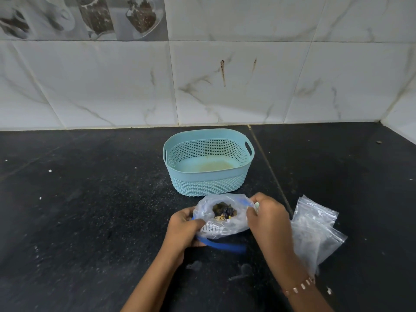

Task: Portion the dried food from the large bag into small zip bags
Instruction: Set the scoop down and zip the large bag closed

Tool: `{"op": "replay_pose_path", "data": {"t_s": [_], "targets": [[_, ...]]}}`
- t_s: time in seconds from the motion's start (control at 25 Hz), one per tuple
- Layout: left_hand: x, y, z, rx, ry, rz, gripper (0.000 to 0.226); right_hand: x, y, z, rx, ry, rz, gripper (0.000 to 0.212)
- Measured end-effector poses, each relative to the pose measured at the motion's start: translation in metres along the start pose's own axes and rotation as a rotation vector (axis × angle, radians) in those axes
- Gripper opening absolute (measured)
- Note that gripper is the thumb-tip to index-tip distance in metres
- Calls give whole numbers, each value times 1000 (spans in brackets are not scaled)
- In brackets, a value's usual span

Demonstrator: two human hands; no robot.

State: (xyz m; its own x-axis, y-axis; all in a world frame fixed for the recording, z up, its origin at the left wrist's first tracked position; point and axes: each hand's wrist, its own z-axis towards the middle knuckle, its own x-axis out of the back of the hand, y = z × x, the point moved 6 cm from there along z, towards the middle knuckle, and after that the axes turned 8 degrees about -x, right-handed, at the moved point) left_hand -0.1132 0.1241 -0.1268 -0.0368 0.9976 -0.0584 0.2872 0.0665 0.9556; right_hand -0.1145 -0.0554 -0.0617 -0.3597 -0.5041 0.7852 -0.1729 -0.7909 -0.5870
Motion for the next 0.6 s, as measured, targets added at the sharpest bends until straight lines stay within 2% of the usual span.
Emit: {"op": "replay_pose_path", "data": {"t_s": [0.08,0.12,0.16,0.24,0.44,0.52,0.6], "targets": [[-4,1,-4,67,-93,-57,14,5,-8,-4,165,166,-115,18],[-5,2,-7,103,-122,-111,12,7,-10,-4,207,209,-117,20],[-5,2,-7,132,-133,-168,16,7,-11,-2,209,178,-62,20],[-2,4,-4,141,-114,-223,19,4,-5,4,107,42,124,21],[-3,8,2,100,-94,-234,8,-7,-3,12,-158,-390,599,23],[-4,9,4,76,-78,-200,10,-10,-8,10,-183,-514,653,20],[0,12,5,23,-16,-64,10,-7,-9,12,-155,-493,583,23]]}}
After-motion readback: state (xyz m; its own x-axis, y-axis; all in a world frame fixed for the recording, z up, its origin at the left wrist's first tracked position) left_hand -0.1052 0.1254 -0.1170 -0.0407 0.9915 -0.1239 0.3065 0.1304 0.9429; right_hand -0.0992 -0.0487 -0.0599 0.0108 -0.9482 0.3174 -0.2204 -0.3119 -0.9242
